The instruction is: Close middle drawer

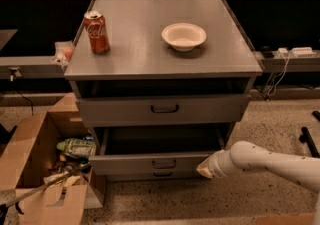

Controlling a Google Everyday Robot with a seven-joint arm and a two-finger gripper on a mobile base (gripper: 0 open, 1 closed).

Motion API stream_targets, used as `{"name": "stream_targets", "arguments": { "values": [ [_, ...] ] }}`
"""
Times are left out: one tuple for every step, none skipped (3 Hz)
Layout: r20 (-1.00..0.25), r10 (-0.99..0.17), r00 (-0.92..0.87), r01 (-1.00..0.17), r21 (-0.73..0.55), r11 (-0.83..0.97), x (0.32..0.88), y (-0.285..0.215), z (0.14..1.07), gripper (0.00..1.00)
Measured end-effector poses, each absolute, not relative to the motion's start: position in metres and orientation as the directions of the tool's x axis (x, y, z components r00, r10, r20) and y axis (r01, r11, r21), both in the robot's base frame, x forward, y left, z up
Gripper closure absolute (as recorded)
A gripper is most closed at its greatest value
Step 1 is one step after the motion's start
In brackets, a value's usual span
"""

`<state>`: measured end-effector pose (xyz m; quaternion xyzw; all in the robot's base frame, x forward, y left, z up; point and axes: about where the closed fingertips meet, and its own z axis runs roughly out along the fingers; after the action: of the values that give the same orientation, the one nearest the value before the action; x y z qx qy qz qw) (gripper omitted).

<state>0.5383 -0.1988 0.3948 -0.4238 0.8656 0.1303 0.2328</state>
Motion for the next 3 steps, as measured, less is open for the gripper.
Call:
{"name": "stream_targets", "arguments": {
  "values": [
    [-0.513,-0.673,-0.532,-0.794,0.028,0.607,0.538,-0.199,0.395,1.0],
    [-0.531,-0.671,-0.517,-0.796,0.012,0.605,0.559,-0.196,0.399,1.0],
    [-0.542,-0.669,-0.508,-0.797,0.002,0.604,0.571,-0.194,0.401,1.0]
  ]
}}
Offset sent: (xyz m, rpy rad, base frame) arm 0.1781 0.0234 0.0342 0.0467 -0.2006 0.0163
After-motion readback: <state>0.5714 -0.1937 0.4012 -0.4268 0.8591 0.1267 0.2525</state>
